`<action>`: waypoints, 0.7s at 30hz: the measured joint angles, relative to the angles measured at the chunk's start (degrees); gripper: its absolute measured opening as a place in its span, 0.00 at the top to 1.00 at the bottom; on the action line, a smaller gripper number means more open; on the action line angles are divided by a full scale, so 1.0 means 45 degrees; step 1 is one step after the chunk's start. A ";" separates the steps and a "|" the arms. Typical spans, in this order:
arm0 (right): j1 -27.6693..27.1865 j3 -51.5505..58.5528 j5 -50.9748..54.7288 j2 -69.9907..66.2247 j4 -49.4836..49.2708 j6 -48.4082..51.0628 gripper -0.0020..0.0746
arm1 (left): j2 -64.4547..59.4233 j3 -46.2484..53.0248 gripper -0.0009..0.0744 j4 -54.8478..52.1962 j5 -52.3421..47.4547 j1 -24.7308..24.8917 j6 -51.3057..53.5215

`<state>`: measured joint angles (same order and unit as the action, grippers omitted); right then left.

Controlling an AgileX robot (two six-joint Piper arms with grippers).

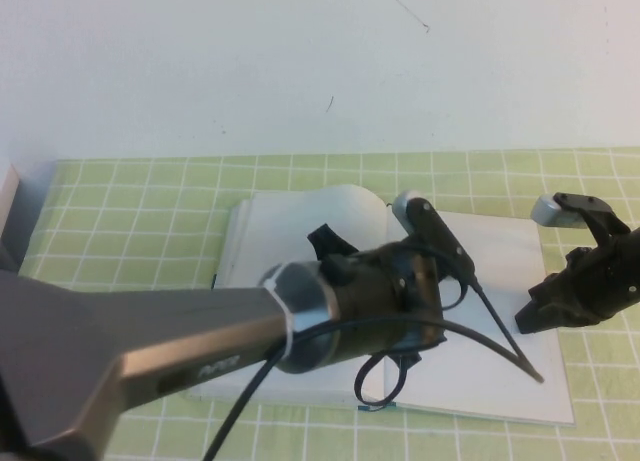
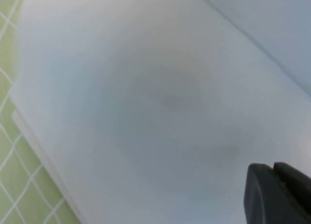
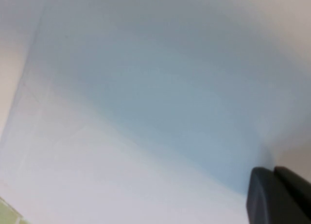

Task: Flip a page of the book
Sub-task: Open the closed book

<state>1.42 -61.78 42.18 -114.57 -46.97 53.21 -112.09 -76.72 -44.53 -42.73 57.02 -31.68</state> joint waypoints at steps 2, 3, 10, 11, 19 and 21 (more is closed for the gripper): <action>0.0000 0.0000 0.0000 0.0046 0.0026 0.0000 0.97 | 0.0575 0.0000 0.99 0.0316 -0.0064 -0.0114 -0.0050; 0.0031 0.0000 0.0000 0.0078 0.0078 0.0000 0.97 | 0.0842 0.0000 0.99 0.0432 -0.0064 -0.0144 -0.0087; 0.0054 0.0153 -0.0074 0.1117 0.0757 -0.0009 0.97 | 0.2450 0.0171 0.99 0.0967 0.0042 -0.1121 -0.0301; 0.0054 0.0153 -0.0074 0.1472 0.0757 -0.0009 0.97 | 0.2802 0.0304 0.99 0.0967 0.0223 -0.1301 -0.0464; 0.0054 0.1307 -0.0862 0.5549 -0.1324 0.1814 0.97 | 0.6800 0.3089 0.99 0.1370 0.2640 -0.2645 -0.1490; 0.0054 0.1973 -0.1318 0.6753 -0.2020 0.2512 0.97 | 0.8010 0.4080 0.99 0.1401 0.3123 -0.2793 -0.1600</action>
<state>1.66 -52.90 36.25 -84.18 -56.06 64.52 -76.05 -58.36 -38.23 -28.68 44.45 -38.88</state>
